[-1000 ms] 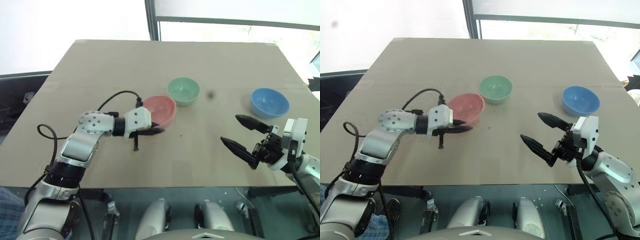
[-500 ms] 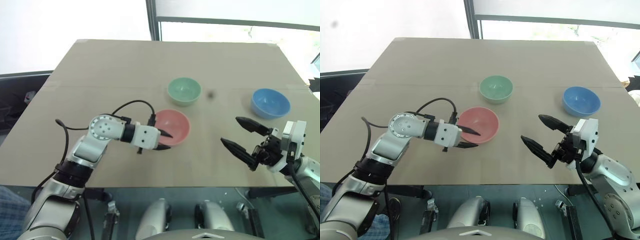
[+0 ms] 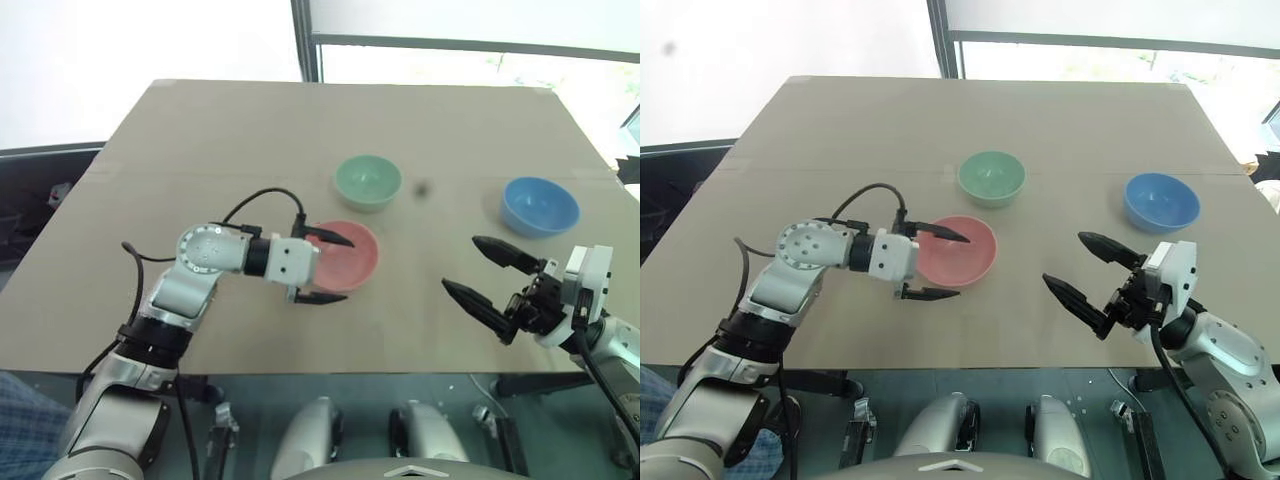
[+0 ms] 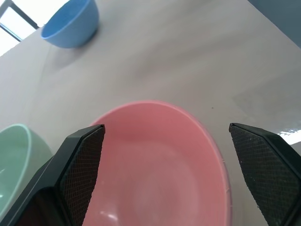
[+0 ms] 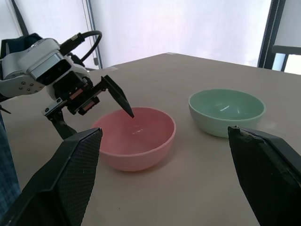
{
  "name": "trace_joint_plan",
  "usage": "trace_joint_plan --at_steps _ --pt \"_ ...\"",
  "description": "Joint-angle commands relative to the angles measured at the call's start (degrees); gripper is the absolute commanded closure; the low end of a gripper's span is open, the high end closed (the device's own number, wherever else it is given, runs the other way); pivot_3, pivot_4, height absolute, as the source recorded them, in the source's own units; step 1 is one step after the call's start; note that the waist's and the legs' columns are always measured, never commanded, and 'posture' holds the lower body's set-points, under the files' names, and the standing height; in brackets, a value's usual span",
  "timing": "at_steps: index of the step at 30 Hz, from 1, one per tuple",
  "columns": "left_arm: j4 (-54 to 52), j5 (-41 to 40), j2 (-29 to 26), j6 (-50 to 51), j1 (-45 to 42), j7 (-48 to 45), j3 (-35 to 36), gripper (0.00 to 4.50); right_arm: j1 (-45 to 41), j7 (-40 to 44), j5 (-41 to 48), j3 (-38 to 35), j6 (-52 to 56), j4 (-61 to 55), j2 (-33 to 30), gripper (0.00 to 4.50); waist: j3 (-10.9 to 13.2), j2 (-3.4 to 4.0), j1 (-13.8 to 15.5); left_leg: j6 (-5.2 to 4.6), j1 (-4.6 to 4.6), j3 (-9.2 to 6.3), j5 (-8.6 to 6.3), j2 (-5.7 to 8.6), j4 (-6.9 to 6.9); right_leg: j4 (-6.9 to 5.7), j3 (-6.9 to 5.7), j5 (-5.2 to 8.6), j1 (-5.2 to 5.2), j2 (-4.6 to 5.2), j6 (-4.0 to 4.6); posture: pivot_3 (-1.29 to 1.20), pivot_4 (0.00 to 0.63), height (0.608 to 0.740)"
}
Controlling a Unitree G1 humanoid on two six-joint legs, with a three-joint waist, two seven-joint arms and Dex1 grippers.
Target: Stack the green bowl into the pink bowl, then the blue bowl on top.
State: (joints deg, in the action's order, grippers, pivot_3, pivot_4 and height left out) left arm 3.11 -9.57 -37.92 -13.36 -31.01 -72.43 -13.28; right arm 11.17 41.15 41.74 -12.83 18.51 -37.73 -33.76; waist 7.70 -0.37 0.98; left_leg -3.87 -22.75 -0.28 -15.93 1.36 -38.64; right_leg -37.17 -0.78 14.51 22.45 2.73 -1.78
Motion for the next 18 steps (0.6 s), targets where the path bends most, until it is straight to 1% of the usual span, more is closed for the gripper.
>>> trace_joint_plan --at_steps 1,5,11,13,16,18 --pt "1.2 -3.1 1.8 2.4 -4.3 2.7 3.8 0.04 -0.3 0.5 0.1 -1.1 -1.3 -1.2 0.0 0.0 0.0 -0.01 0.0 0.0 0.0 0.0 0.0 0.0 -0.03 -0.01 0.0 0.0 -0.01 -0.01 0.0 0.0 0.15 0.74" --pt "5.3 -2.6 3.4 3.6 -8.1 5.5 5.6 0.04 -0.8 0.7 0.0 -1.0 -1.2 -0.8 -0.1 0.0 0.0 -0.01 -0.2 -0.01 0.02 0.0 -0.01 0.01 -0.13 -0.14 0.01 0.0 -0.01 -0.05 -0.01 0.0 0.15 0.74" --pt "28.1 10.4 4.8 -8.0 -18.7 11.9 1.8 0.04 -1.9 1.3 -0.8 -0.5 -1.7 0.6 0.3 0.0 0.0 -0.04 -0.2 -0.01 0.09 0.02 0.0 0.01 -0.21 -0.31 0.01 0.01 -0.02 -0.19 -0.02 0.0 0.15 0.74" --pt "35.7 13.3 6.6 -9.9 -22.3 14.0 0.6 0.04 -2.3 1.6 -1.0 -0.3 -1.9 1.0 0.3 0.0 0.0 -0.06 -0.1 -0.02 0.09 0.03 -0.01 0.03 -0.26 -0.34 0.02 0.01 -0.03 -0.37 -0.02 0.0 0.15 0.74" --pt "45.8 17.4 9.3 -12.8 -27.2 16.9 -1.3 0.04 -2.9 1.8 -1.1 -0.2 -2.1 1.5 0.3 0.0 0.1 -0.17 0.0 -0.12 0.02 0.03 -0.07 0.05 -0.44 -0.35 0.0 0.02 -0.07 -0.38 -0.04 0.0 0.15 0.74" --pt "53.0 20.3 12.3 -14.0 -31.3 20.2 -2.8 0.04 -3.2 1.7 -1.1 -0.3 -2.1 1.6 0.2 0.0 0.2 -0.31 0.0 -0.16 0.0 0.04 -0.09 0.05 -0.5 -0.35 0.01 0.02 -0.07 -0.38 -0.05 0.0 0.15 0.74"
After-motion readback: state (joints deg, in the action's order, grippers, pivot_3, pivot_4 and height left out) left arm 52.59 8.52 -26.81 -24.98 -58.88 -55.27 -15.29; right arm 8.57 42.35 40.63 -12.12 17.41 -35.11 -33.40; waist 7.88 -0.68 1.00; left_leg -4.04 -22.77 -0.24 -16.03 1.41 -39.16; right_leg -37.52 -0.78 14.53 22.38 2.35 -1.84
